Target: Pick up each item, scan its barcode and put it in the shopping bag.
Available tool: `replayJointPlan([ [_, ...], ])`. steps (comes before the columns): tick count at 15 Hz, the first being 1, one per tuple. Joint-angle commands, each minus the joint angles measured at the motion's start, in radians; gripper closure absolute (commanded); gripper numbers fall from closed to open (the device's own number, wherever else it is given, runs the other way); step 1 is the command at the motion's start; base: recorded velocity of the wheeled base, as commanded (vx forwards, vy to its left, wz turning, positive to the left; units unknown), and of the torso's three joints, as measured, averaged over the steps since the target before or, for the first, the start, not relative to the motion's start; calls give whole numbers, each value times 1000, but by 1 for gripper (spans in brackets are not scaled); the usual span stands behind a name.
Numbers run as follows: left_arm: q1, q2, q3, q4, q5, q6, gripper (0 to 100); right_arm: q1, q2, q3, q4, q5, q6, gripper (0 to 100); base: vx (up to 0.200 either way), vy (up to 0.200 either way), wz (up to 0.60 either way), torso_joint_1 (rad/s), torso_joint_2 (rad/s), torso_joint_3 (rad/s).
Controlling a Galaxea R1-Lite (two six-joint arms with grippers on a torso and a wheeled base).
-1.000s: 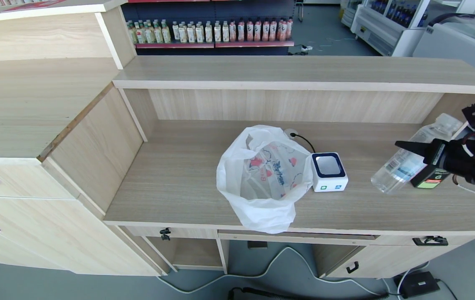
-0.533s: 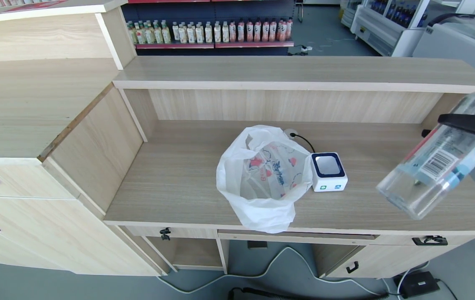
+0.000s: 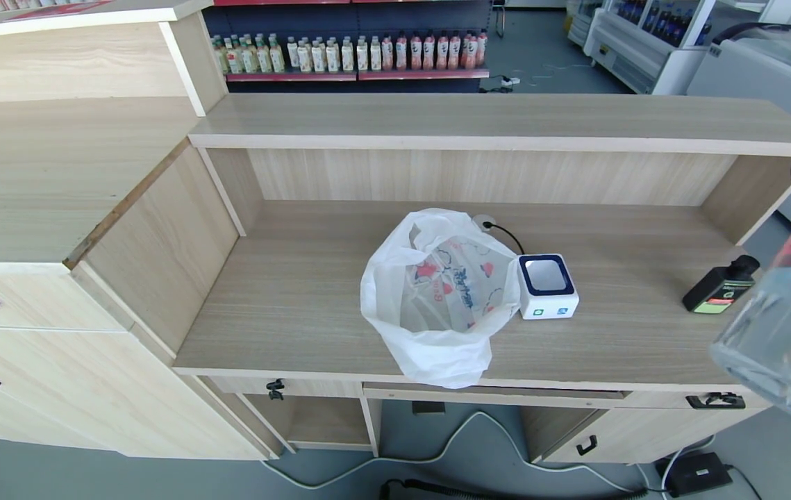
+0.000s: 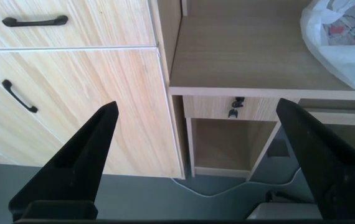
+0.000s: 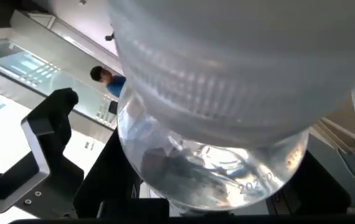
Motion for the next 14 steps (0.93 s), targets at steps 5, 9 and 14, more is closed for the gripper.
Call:
replayJointPlan([
  [5, 0, 0, 0, 0, 1, 0, 0, 99, -60, 13, -46, 31, -18, 100, 0, 0, 0, 0, 0, 0],
  [9, -2, 0, 0, 0, 1, 0, 0, 146, -65, 104, -137, 29, -57, 100, 0, 0, 0, 0, 0, 0],
  [14, 0, 0, 0, 0, 1, 0, 0, 143, -90, 161, -132, 29, -83, 100, 0, 0, 0, 0, 0, 0],
])
